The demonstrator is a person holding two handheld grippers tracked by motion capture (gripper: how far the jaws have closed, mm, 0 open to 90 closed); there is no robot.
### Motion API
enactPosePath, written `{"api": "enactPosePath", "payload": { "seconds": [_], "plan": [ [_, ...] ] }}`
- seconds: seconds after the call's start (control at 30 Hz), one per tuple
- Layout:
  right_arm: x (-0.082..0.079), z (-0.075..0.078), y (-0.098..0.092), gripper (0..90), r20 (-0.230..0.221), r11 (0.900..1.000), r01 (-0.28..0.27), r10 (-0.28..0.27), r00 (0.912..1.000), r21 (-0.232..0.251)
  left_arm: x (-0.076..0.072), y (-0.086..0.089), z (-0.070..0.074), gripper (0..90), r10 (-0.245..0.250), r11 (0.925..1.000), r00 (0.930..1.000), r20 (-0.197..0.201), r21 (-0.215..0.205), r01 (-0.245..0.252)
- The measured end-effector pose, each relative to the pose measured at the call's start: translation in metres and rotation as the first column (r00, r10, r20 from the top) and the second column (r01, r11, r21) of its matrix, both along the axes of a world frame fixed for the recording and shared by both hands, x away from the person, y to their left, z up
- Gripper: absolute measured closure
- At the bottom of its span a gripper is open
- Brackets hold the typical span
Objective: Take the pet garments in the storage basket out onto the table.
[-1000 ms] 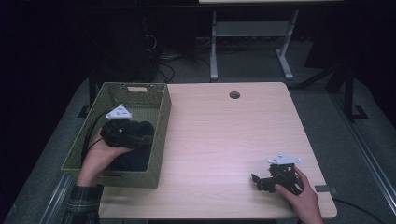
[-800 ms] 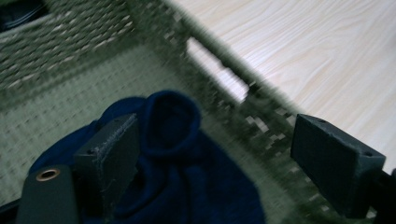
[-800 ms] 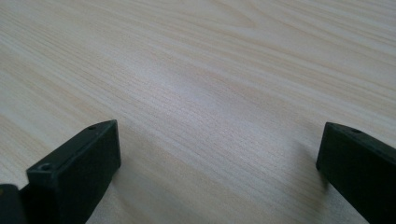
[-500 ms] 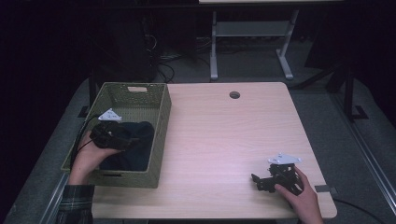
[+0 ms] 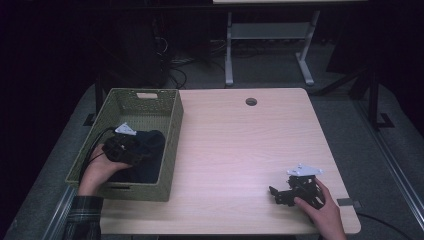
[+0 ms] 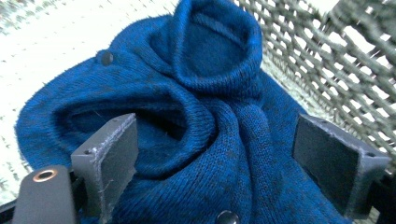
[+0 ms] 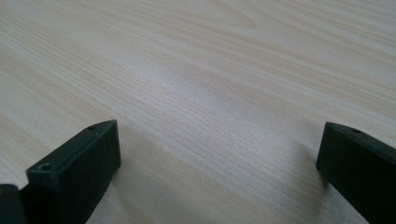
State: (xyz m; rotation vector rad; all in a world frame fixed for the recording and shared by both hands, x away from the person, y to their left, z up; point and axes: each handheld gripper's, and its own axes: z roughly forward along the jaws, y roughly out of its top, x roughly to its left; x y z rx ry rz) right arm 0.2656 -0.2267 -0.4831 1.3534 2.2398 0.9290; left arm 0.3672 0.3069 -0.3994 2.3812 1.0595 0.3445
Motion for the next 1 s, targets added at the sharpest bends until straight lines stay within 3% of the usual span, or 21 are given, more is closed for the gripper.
{"api": "enactPosePath", "payload": {
  "seconds": [0.17,0.27,0.3,0.63,0.77,0.83,0.87,0.93,1.0],
  "plan": [
    [0.0,0.0,0.0,0.0,0.0,1.0,0.0,0.0,1.0,0.0,0.004,-0.007,-0.01,13.8,-0.036,0.9991,0.9984,-0.044,0.023,0.037],
    [0.0,0.0,0.0,0.0,0.0,1.0,0.002,-0.002,1.0,0.002,0.006,-0.009,-0.017,13.9,-0.029,0.9978,0.9955,-0.091,0.056,0.035],
    [0.0,0.0,0.0,0.0,-0.001,1.0,0.002,-0.002,1.0,0.002,0.007,-0.01,-0.021,14.3,-0.03,0.9958,0.9919,-0.124,0.082,0.04],
    [0.0,0.0,0.0,0.0,0.0,1.0,0.001,-0.001,1.0,0.001,0.009,-0.014,-0.03,15.0,-0.028,0.9902,0.9809,-0.193,0.129,0.053],
    [0.0,0.0,0.0,0.0,-0.001,1.0,0.002,-0.002,1.0,0.002,0.009,-0.014,-0.03,27.8,-0.053,0.9885,0.9734,-0.223,0.126,0.083],
    [0.0,0.0,0.0,0.0,0.0,1.0,0.002,-0.002,1.0,0.002,0.008,-0.014,-0.029,43.0,-0.049,0.989,0.9732,-0.225,0.125,0.079],
    [0.0,0.0,0.0,0.0,0.0,1.0,0.002,-0.002,1.0,0.002,0.008,-0.014,-0.028,43.0,-0.046,0.9897,0.9733,-0.225,0.122,0.075],
    [0.0,0.0,0.0,0.0,0.0,1.0,0.002,-0.002,1.0,0.002,0.008,-0.013,-0.027,56.4,-0.034,0.9907,0.9738,-0.225,0.121,0.062],
    [0.0,0.0,0.0,0.0,0.0,1.0,0.002,-0.002,1.0,0.001,0.008,-0.012,-0.026,59.9,-0.023,0.9935,0.9741,-0.225,0.104,0.047]
  ]
}}
